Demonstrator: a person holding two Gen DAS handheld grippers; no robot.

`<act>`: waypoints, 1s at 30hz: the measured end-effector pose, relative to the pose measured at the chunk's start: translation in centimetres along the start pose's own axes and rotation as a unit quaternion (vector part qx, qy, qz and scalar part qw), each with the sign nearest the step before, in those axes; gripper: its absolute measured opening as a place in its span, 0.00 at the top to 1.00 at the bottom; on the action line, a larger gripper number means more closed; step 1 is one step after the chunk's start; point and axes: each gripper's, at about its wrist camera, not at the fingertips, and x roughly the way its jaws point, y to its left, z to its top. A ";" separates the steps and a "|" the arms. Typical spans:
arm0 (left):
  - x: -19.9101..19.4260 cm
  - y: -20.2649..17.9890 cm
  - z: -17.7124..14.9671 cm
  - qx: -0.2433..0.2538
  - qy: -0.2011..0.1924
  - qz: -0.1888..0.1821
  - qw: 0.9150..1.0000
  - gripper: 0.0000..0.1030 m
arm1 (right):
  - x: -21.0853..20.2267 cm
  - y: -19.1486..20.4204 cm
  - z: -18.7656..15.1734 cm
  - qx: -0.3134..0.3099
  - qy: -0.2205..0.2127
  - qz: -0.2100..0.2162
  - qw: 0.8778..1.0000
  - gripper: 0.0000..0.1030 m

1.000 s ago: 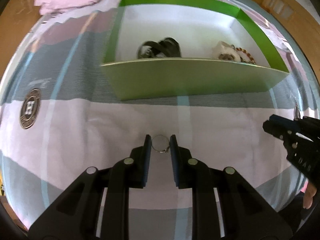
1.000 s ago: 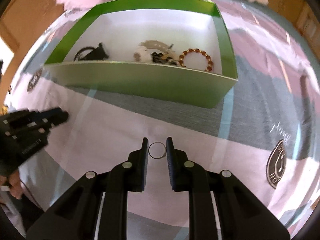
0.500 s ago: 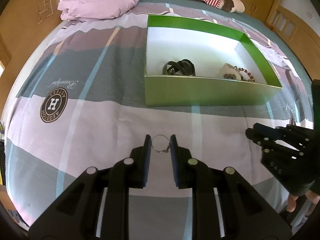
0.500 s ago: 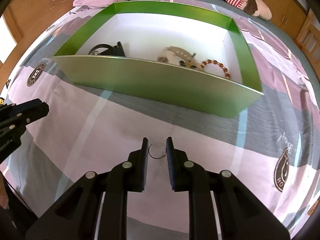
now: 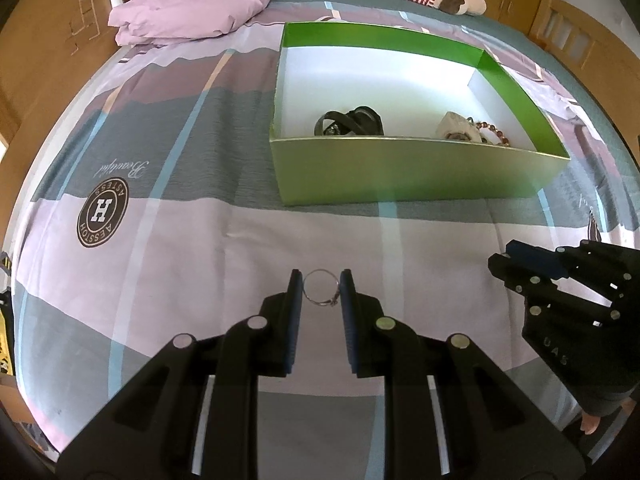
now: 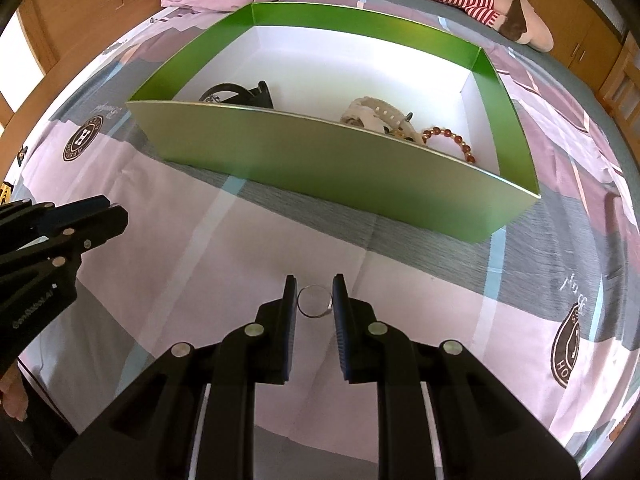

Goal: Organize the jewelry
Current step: 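Lift the small ring with right tool while left tool lifts its small ring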

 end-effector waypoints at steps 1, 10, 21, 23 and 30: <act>0.0 -0.1 0.0 0.001 0.000 0.001 1.000 0.82 | 0.0 0.0 0.0 0.000 -0.001 -0.001 1.000 0.83; -0.1 -0.3 0.0 0.008 -0.007 0.002 1.000 0.82 | -0.1 0.1 0.0 0.002 -0.004 -0.005 1.000 0.83; -0.2 -0.3 0.0 0.008 -0.009 0.001 1.000 0.82 | 0.1 0.3 0.0 0.001 -0.002 -0.005 1.000 0.83; -0.3 -0.3 0.0 0.008 -0.010 0.001 1.000 0.82 | 0.1 0.2 0.0 0.001 -0.003 -0.005 1.000 0.83; -0.4 -0.5 0.0 0.015 -0.010 0.000 1.000 0.82 | 0.5 0.5 -0.2 -0.001 0.000 -0.005 1.000 0.83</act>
